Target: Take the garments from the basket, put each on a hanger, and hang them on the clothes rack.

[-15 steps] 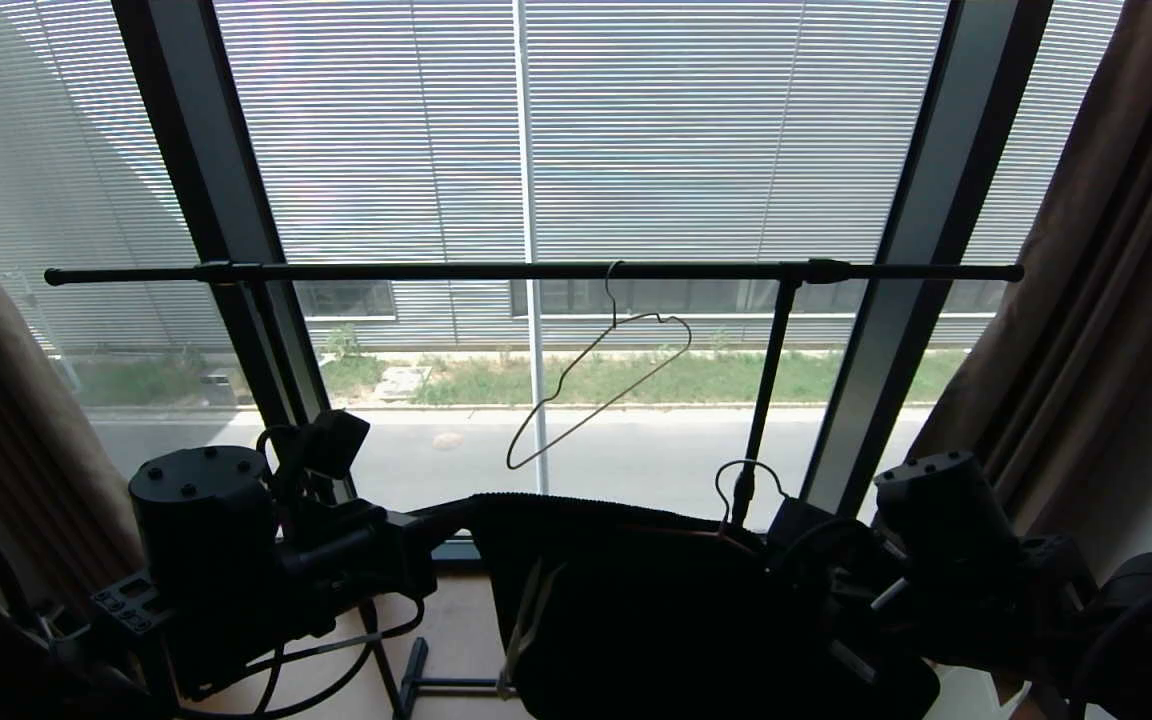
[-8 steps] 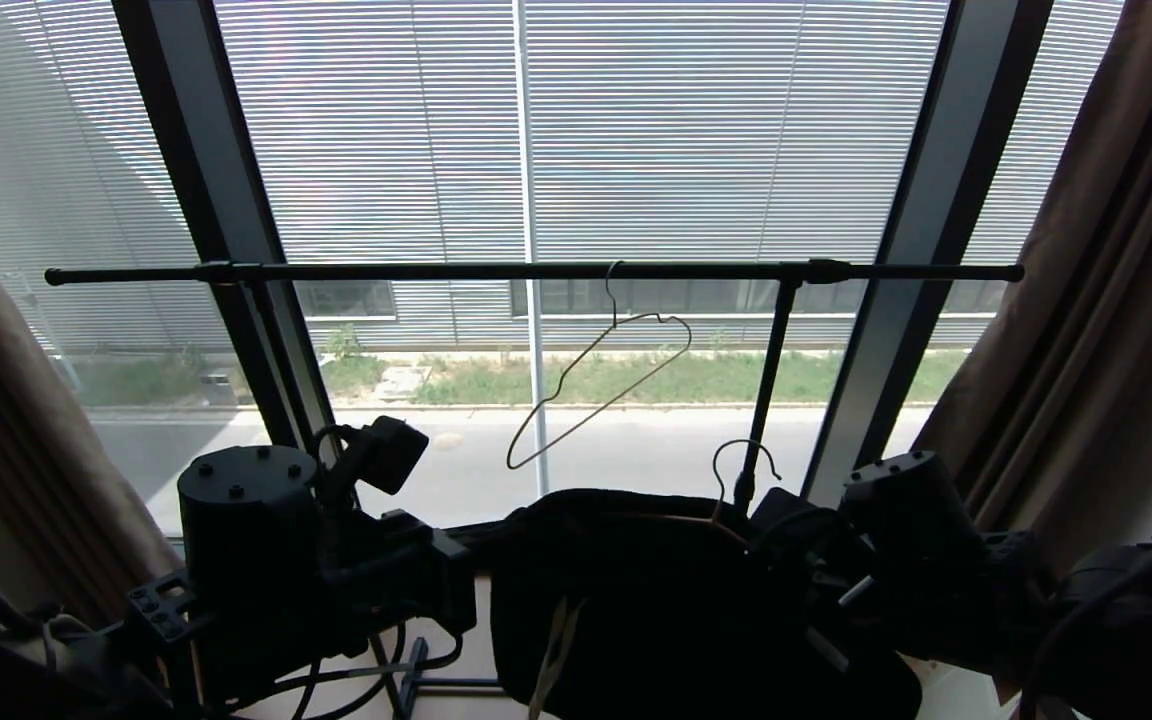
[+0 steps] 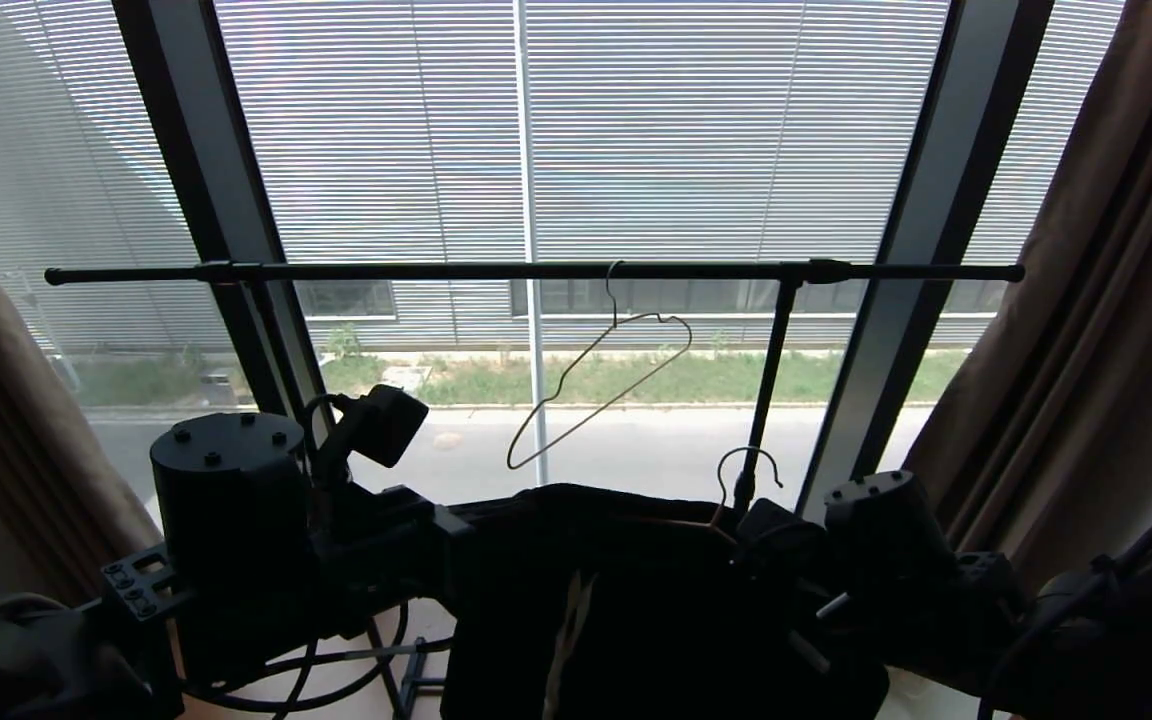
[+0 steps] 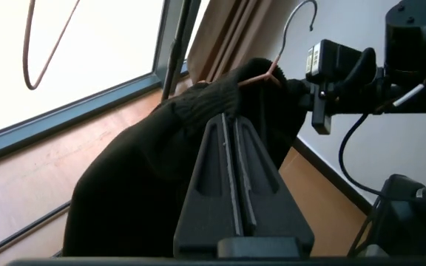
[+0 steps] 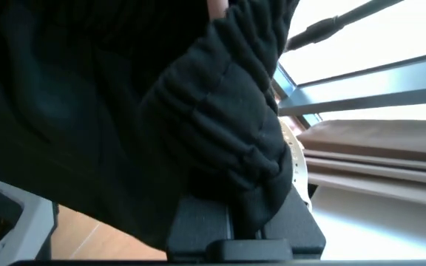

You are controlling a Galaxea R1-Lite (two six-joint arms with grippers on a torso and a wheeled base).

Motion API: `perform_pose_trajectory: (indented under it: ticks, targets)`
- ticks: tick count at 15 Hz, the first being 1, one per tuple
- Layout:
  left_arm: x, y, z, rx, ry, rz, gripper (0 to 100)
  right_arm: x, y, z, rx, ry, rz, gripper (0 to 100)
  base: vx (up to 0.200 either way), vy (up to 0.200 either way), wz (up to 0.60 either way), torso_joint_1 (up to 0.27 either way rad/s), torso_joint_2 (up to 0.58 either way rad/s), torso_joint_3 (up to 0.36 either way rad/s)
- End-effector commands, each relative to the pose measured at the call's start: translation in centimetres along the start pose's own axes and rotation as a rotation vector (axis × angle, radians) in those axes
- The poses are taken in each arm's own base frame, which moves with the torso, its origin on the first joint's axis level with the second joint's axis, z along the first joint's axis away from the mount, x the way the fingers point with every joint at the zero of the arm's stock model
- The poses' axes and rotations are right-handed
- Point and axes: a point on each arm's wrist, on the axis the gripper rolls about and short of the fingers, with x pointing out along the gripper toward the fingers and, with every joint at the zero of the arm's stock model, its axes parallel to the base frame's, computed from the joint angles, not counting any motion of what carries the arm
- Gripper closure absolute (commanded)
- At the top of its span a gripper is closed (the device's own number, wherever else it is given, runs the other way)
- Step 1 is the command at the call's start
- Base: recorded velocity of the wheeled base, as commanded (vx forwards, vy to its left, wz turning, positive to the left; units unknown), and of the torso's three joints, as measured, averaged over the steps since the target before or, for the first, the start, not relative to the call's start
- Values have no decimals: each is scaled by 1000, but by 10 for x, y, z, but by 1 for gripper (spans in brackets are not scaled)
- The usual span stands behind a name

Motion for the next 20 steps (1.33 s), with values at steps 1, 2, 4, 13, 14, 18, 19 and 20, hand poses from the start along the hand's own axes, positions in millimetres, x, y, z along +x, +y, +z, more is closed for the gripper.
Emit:
perform_pose_trajectory:
  ticks: [1,2,4,13,14,18,19,20]
  targets:
    - [5,1,-2,-4,13,5,100,-2,4,-5,-16,12,16,100,0,0,0,0,0,0]
    - [10,4,0,-4,5,24,100,-7,4,-7,-35,7,20,100,0,0,0,0,0,0]
    - [16,14,10,-5,-32,70,100,-9,6,-14,-123,18,40,100,0,0,0,0,0,0]
    - [22,-15,-6,8,65,-7,100,-3,1,6,18,-82,0,100,0,0,0,0,0,0]
    - [23,-17,-9,6,89,-12,100,-3,1,7,27,-89,-1,100,0,0,0,0,0,0]
    - [31,-24,-26,5,165,-34,100,-6,4,19,126,-196,-2,100,0,0,0,0,0,0]
    - [34,-27,-32,6,188,-41,100,-7,3,22,145,-221,4,100,0,0,0,0,0,0]
    - [34,-27,-32,6,189,-41,100,-7,4,21,145,-222,6,100,0,0,0,0,0,0]
